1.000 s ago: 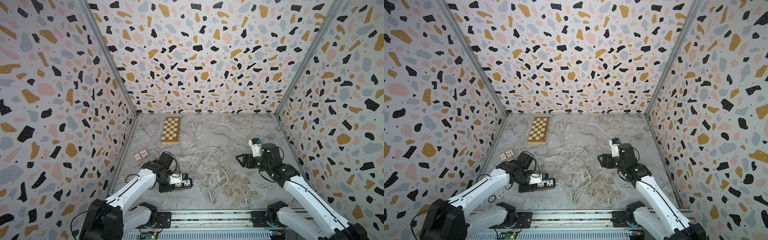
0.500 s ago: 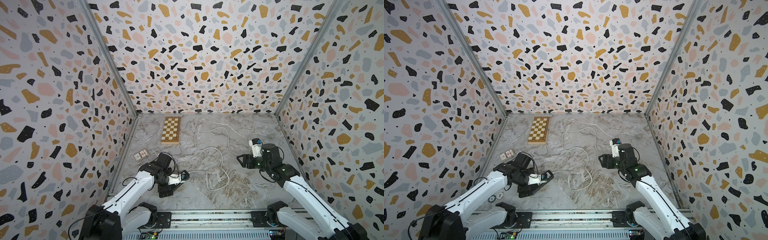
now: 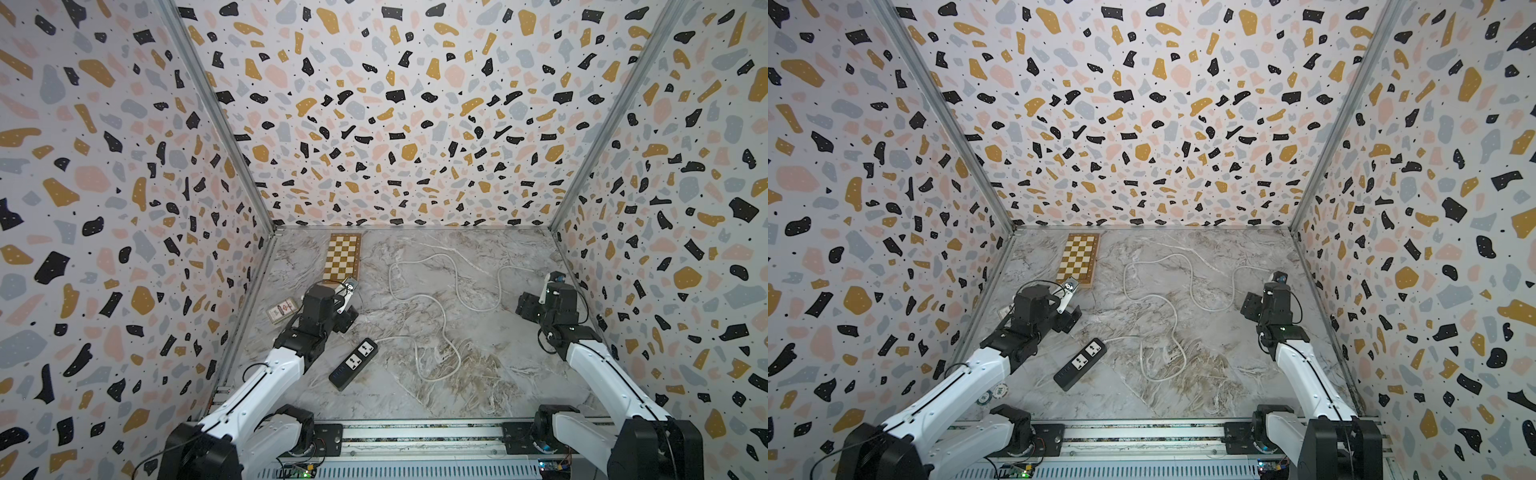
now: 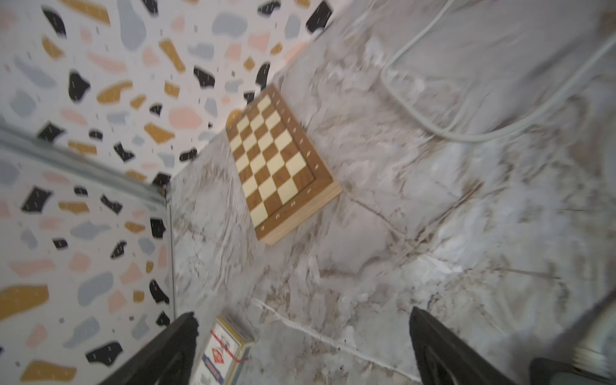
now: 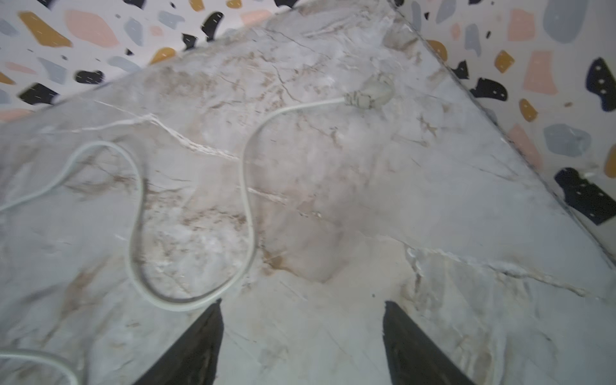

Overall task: Unwrap the cord wrapped around the power strip
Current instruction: Reset both arms

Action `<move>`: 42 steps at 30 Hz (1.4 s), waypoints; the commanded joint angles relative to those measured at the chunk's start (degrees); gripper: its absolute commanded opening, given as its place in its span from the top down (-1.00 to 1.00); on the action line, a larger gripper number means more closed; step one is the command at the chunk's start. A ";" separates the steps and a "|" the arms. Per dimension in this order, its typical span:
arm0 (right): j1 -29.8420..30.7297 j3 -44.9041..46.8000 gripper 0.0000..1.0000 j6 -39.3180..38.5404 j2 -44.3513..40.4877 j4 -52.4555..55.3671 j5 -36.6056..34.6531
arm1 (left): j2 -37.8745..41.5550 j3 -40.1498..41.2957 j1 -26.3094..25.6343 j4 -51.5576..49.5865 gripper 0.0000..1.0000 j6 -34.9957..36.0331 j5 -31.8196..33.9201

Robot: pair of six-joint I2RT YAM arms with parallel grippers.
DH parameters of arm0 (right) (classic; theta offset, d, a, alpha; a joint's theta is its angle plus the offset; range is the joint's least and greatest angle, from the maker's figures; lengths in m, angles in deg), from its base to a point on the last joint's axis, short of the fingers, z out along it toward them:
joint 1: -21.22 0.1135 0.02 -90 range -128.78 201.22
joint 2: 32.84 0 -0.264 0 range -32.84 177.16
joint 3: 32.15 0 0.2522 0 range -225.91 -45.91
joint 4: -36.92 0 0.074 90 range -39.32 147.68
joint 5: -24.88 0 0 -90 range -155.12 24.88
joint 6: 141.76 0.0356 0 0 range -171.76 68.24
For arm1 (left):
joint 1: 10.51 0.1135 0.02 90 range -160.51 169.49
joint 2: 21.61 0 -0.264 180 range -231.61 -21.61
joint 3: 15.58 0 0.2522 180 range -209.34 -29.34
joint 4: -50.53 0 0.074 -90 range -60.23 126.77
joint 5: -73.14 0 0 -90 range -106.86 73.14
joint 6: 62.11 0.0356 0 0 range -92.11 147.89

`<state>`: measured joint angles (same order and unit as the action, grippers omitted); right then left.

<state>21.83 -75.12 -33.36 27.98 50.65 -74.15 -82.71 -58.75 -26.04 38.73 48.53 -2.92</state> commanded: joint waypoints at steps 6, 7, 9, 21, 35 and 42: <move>-0.40 9.85 -0.65 -13.40 17.06 -44.82 -5.78 | -12.13 5.05 12.45 26.47 -0.98 -21.87 0.94; -0.43 10.24 -0.66 -13.34 19.68 -47.29 -5.27 | -14.04 5.53 12.50 30.13 -0.97 -20.73 0.44; -0.45 13.94 -0.68 -14.79 25.45 -59.97 -1.72 | -15.59 4.07 12.64 30.23 -0.98 -22.14 -3.29; -0.17 11.99 -0.99 -13.21 25.97 -56.36 -7.59 | -21.87 12.61 12.98 51.34 -0.98 -24.14 1.40; -0.51 8.23 -0.99 -16.98 26.47 -49.29 4.22 | -21.62 15.43 12.98 56.32 -0.98 -25.30 4.52; -1.05 9.21 -0.99 -17.11 26.25 -51.03 6.10 | -21.11 15.86 13.15 56.52 -0.98 -25.56 4.56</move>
<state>21.06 -66.05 -49.76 54.86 0.55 -69.74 -104.52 -43.78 -13.30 92.06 23.77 0.88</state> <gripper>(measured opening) 0.996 0.988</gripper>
